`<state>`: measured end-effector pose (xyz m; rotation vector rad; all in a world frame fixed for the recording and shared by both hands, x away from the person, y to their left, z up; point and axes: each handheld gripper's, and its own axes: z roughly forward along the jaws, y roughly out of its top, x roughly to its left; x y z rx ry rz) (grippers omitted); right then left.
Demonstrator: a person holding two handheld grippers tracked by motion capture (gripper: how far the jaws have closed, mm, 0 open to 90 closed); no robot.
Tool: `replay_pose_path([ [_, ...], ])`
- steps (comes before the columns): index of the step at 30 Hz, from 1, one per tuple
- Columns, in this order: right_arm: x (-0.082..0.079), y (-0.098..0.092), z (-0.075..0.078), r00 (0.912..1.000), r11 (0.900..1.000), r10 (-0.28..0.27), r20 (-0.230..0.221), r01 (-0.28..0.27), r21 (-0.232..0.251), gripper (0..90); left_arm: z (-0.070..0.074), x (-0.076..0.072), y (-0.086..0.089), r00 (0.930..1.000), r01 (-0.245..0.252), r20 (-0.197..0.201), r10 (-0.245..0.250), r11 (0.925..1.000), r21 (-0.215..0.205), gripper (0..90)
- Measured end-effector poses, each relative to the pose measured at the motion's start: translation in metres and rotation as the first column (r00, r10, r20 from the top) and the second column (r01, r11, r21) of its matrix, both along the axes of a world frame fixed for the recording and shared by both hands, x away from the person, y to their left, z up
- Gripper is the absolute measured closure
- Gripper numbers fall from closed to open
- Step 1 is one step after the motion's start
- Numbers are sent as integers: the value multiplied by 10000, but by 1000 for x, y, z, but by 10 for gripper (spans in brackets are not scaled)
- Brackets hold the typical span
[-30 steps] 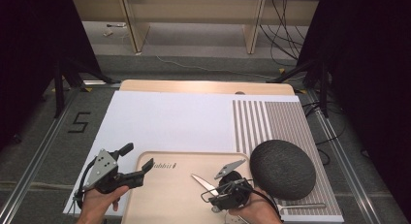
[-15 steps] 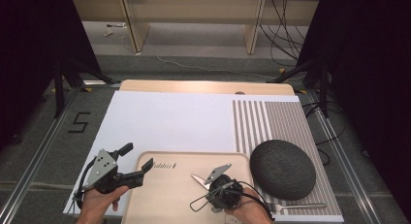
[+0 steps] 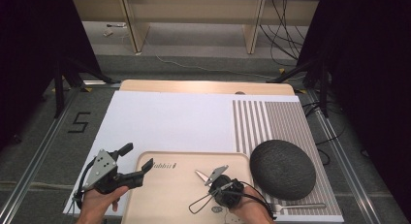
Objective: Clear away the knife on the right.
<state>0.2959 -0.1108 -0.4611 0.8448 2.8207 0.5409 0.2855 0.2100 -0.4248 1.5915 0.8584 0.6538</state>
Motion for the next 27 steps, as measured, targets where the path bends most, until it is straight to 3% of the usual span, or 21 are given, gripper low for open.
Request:
replay_pose_path([
  [17,14,-24,2,9951,9938,-938,303,954,-578,900,0,-1,0,10000,47,14,-47,10000,-31,157],
  [27,18,-39,3,9893,9876,-1459,-18,1455,-583,900,1,-1,0,10000,59,35,-59,10000,-30,157],
])
